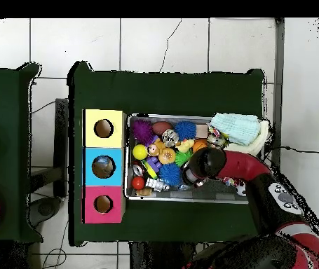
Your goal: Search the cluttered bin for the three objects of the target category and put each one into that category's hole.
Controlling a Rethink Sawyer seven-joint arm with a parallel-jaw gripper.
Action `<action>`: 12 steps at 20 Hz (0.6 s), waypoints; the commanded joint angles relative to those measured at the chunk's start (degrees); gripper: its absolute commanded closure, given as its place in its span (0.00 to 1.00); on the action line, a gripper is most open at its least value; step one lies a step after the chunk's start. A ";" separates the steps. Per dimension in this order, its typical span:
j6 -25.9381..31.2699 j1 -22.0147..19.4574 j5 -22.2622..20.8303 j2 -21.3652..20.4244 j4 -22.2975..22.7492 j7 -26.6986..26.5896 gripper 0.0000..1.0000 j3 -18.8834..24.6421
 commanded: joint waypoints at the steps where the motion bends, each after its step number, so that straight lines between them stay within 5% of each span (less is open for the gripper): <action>1: 6.24 -1.98 0.16 13.66 -11.37 -13.01 0.00 2.31; 8: 18.78 -2.34 4.16 14.81 -14.78 -13.69 0.00 3.49; 12: 24.69 -2.10 3.68 17.82 -22.28 -15.39 0.00 3.29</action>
